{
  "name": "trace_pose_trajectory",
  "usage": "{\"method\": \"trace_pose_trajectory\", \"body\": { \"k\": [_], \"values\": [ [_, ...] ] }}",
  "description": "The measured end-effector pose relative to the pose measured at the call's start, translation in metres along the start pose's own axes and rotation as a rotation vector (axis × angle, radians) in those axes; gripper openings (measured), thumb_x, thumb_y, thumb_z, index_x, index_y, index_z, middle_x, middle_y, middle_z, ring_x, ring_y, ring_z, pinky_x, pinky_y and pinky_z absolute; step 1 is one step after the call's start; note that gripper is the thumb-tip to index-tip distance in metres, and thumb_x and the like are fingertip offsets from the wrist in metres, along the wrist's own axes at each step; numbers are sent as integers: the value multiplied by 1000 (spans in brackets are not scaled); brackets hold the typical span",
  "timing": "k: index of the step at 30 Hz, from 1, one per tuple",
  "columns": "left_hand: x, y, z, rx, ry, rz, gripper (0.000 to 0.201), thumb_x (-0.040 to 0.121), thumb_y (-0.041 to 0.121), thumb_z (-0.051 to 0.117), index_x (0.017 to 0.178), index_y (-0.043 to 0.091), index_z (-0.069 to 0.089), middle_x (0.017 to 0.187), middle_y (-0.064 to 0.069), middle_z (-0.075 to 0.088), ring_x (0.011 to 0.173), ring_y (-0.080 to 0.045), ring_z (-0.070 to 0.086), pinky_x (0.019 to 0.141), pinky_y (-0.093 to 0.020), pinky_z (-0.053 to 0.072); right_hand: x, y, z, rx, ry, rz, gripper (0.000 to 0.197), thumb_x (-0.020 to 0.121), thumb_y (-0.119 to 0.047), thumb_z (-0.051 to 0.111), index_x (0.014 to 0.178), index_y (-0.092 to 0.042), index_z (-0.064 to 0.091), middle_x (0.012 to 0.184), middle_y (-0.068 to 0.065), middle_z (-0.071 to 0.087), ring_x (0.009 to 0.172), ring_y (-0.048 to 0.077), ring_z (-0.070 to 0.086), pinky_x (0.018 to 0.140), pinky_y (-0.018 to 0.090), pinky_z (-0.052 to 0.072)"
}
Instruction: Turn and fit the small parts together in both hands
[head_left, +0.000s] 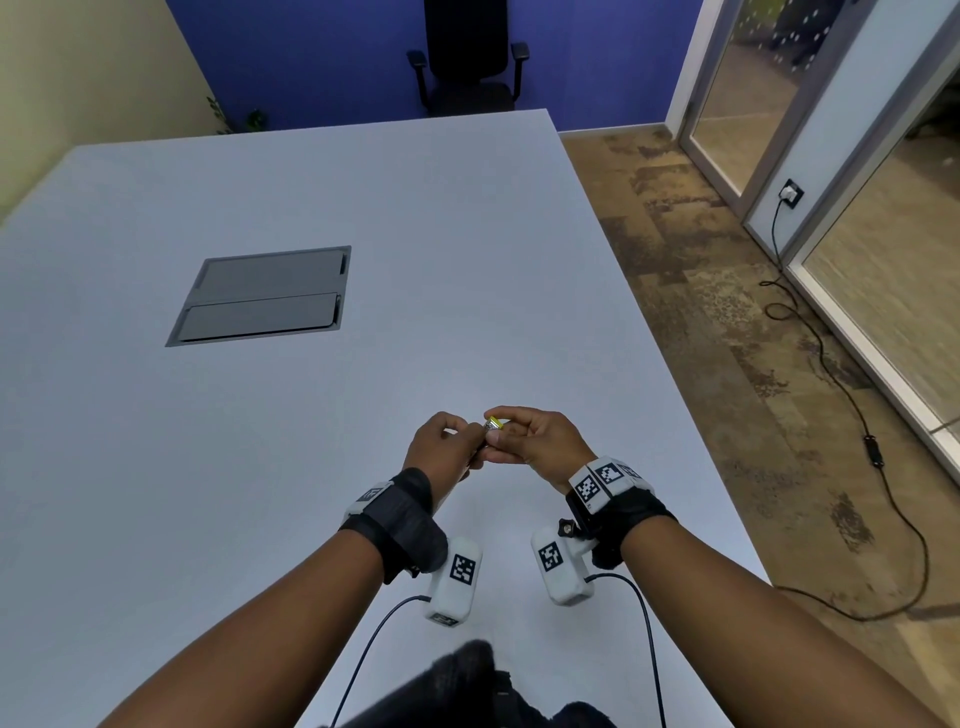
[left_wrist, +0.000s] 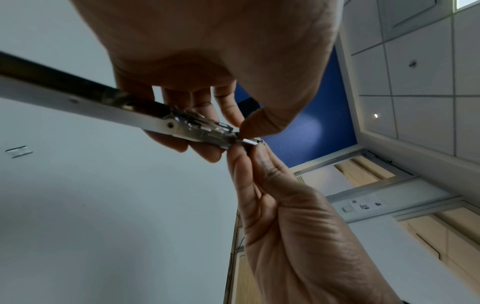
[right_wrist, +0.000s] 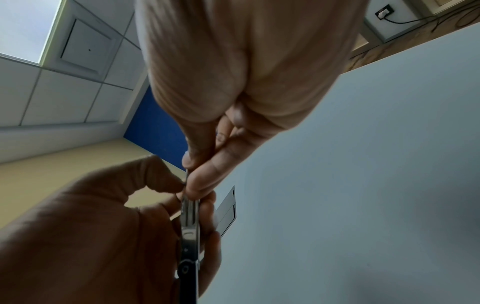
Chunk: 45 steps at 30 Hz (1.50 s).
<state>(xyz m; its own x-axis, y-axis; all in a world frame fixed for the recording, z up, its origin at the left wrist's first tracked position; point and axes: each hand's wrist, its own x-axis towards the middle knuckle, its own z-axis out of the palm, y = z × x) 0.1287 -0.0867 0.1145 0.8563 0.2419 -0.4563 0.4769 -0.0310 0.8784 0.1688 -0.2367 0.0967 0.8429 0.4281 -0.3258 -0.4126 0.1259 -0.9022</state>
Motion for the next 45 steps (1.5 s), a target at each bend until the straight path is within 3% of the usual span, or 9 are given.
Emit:
{"method": "trace_pose_trajectory", "body": {
  "k": [6,12,17,23,27,32,38,40,45],
  "values": [
    [-3,2,-3,-60,-2,-20,12,87,6,60,81,10,51,66,-14,63,57,-23,59,57,-30,46,0,-1,0,2,0,11,25,82,4,67,102,-12,68,70,2,74,73,24,74,81,29,60],
    [-10,2,-5,-58,-3,5,19,86,0,49,71,10,51,67,-15,62,61,-26,57,61,-33,46,0,1,2,14,-3,23,25,83,4,67,103,-11,68,69,2,74,74,25,74,83,30,60],
    [-12,-6,-8,-12,-12,75,21,82,10,52,61,14,57,64,-9,64,63,-25,63,68,-36,53,0,0,3,22,-12,22,25,83,2,67,106,-9,67,69,1,74,74,25,74,85,31,59],
    [-14,-15,-15,61,-3,186,16,88,16,65,79,3,65,84,-14,71,74,-27,78,74,-33,63,-3,-5,2,52,-4,36,25,84,3,66,108,-4,65,69,3,75,71,23,74,80,28,60],
    [-18,-19,-23,112,-63,214,4,91,12,68,87,13,67,97,-8,73,75,-20,79,67,-20,59,-3,-1,2,67,5,63,20,84,1,66,103,-7,67,75,7,75,74,25,75,77,26,61],
    [-19,-31,-31,230,-83,247,9,91,22,72,92,18,65,98,-3,75,78,-13,79,81,-37,62,0,8,5,50,21,114,18,85,-3,67,103,-8,68,88,13,73,78,26,74,78,26,60],
    [-12,-47,-41,357,-39,320,13,92,29,72,90,19,64,103,4,65,80,-7,74,59,-12,51,7,24,5,63,22,184,20,85,0,65,104,-3,66,86,16,71,71,25,74,71,23,61],
    [-8,-53,-43,394,-55,333,13,91,27,72,90,15,66,102,3,64,85,-8,72,61,-8,49,10,29,5,64,28,207,18,85,0,65,103,-3,67,86,16,71,71,25,74,71,23,60],
    [1,-67,-47,390,-31,282,9,84,18,73,83,18,64,85,2,71,78,-12,74,63,-19,56,19,43,8,91,41,249,16,86,1,64,102,-2,66,88,16,69,70,24,74,75,25,61]
  ]
}}
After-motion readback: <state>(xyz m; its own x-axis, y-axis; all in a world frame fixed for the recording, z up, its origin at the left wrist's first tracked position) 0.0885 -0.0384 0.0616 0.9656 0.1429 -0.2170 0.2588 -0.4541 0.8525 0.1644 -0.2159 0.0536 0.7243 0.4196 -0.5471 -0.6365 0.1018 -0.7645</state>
